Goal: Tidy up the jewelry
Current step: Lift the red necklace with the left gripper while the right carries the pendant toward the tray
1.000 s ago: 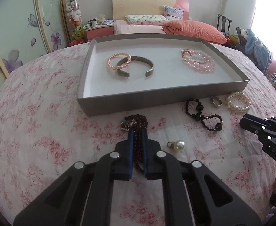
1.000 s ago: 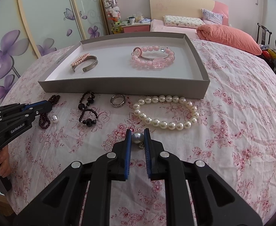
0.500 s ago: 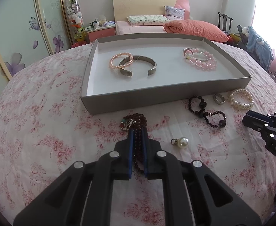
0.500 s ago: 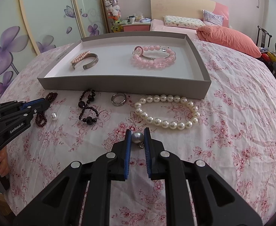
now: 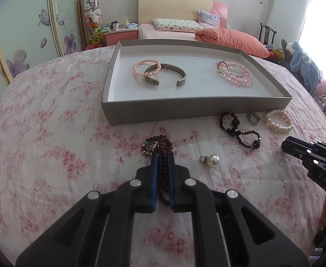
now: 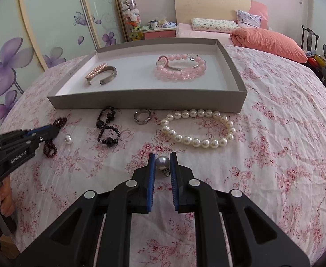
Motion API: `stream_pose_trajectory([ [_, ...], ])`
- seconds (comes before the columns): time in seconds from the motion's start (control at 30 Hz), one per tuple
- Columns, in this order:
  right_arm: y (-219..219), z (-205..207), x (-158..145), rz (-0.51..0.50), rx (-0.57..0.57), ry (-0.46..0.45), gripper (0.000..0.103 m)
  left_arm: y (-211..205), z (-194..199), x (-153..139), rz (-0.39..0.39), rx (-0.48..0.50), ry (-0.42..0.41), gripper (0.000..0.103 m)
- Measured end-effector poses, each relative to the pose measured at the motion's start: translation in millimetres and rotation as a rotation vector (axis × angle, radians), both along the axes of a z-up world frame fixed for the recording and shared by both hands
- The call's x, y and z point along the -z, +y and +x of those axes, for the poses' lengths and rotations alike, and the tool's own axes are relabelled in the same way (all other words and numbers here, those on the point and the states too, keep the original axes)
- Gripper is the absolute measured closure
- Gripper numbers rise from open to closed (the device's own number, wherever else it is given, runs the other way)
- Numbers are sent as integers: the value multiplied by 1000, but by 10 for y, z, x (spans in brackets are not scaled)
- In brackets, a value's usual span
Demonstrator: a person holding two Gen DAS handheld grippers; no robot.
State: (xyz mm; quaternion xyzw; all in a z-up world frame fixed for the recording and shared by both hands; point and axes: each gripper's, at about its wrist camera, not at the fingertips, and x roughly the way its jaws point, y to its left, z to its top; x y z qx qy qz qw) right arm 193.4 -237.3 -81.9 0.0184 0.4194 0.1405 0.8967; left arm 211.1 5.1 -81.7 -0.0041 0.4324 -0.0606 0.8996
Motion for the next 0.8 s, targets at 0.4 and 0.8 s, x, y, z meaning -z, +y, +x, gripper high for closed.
stream_pose_trajectory([
  [0.4,28,-114,-301,48,-3,-88,89,60,-190,-300,-59,-12,-84,94],
  [0.8,12,-213,-568,85,13,-205,89,149,-275,-591,-104,-34,-181,94],
])
